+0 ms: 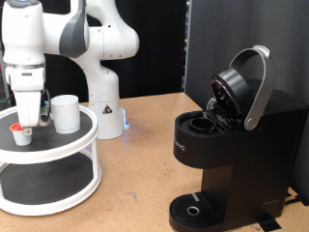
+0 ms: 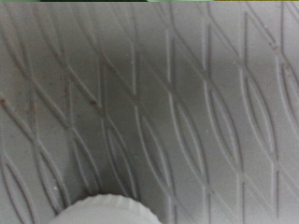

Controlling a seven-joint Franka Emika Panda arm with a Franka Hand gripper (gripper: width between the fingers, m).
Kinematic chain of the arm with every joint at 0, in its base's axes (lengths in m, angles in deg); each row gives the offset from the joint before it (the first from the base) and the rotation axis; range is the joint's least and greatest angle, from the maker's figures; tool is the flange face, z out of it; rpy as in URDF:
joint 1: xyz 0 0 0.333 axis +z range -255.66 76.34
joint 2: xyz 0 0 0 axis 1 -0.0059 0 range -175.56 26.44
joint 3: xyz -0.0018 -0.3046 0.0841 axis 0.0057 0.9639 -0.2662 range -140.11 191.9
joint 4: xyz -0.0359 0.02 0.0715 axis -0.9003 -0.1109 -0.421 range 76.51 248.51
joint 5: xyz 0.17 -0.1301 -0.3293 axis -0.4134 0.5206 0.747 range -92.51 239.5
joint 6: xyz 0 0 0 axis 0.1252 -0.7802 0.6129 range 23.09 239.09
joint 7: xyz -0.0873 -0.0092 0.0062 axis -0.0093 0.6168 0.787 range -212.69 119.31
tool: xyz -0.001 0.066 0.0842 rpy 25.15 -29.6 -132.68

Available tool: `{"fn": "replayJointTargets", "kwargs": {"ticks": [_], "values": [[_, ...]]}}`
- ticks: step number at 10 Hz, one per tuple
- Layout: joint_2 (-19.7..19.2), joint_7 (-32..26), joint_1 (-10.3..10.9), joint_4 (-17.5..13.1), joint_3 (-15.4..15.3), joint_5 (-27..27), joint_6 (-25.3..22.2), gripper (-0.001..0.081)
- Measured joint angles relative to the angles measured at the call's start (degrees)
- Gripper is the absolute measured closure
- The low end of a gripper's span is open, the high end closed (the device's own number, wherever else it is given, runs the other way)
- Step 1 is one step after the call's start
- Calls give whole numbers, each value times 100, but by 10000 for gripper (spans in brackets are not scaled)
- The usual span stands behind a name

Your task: Make a cup of coffee with the keurig machine

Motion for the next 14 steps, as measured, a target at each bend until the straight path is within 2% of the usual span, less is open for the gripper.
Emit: {"fn": "replayJointTargets", "kwargs": {"ticks": [1,5,9,12,14], "values": [[-1,15,0,-4,-4,-3,0,370],[48,4,35,-60,-22,-184,-160,370],[597,-137,225,-404,-155,-731,-1179,371],[1019,-281,263,-700,-327,-812,-1983,371],[1015,-247,262,-667,-313,-921,-1952,371]]}}
